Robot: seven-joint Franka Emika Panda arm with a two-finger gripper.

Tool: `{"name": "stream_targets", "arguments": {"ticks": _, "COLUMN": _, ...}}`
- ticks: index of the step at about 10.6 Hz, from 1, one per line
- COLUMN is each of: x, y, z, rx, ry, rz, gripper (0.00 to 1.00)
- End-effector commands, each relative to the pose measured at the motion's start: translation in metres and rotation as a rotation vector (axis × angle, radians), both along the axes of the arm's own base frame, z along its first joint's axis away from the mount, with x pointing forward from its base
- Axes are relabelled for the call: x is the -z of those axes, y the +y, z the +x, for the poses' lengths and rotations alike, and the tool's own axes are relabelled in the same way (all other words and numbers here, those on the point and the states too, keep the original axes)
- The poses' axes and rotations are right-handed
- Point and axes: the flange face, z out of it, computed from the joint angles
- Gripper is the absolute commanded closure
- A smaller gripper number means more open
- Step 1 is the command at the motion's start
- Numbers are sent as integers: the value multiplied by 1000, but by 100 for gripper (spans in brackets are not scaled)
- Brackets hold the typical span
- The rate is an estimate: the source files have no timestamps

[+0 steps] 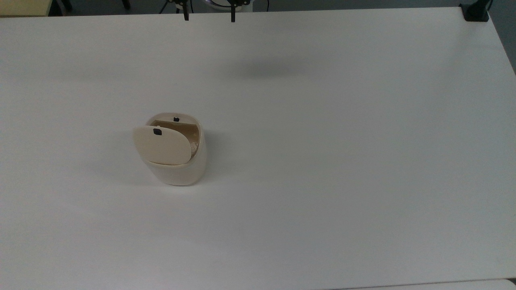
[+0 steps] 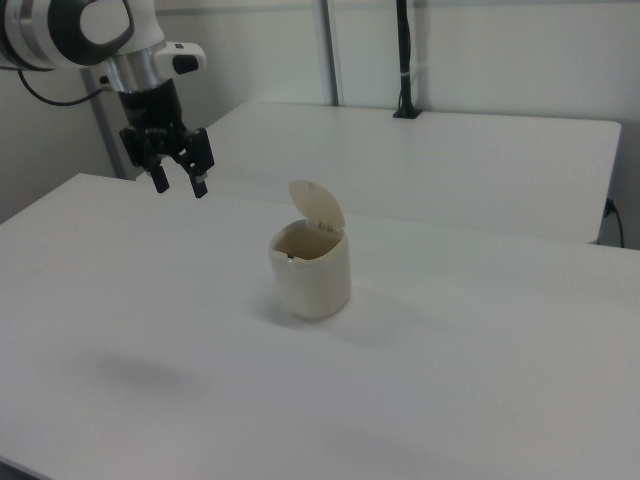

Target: Close the trash bin

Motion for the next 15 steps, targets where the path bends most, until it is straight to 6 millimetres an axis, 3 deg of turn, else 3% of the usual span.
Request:
{"name": "stream_targets", "arguments": {"ticks": 1, "x": 1, "y": 3, "z": -7, "rx": -42, "ry": 22, "rz": -1, "gripper": 79}}
{"name": "stream_targets", "arguments": {"ticks": 2, "x": 1, "y": 4, "z": -7, "rx": -43, "ry": 22, "rz": -1, "gripper": 89}}
{"name": "stream_targets", "arguments": {"ticks": 8, "x": 2, "y": 0, "z": 3, "rx": -37, "ry": -1, "rz": -3, "gripper": 91}}
{"name": "stream_targets", "arguments": {"ticks": 10, "x": -3, "y": -7, "z": 28, "rx": -19, "ry": -101, "rz": 4, "gripper": 91}}
{"name": "stream_targets", "arguments": {"ticks": 12, "x": -8, "y": -12, "z": 50, "rx": -13, "ry": -222, "rz": 7, "gripper": 98}}
{"name": "stream_targets", "arguments": {"ticks": 15, "x": -7, "y": -35, "z": 78, "rx": 20, "ry": -390, "rz": 8, "gripper": 100}}
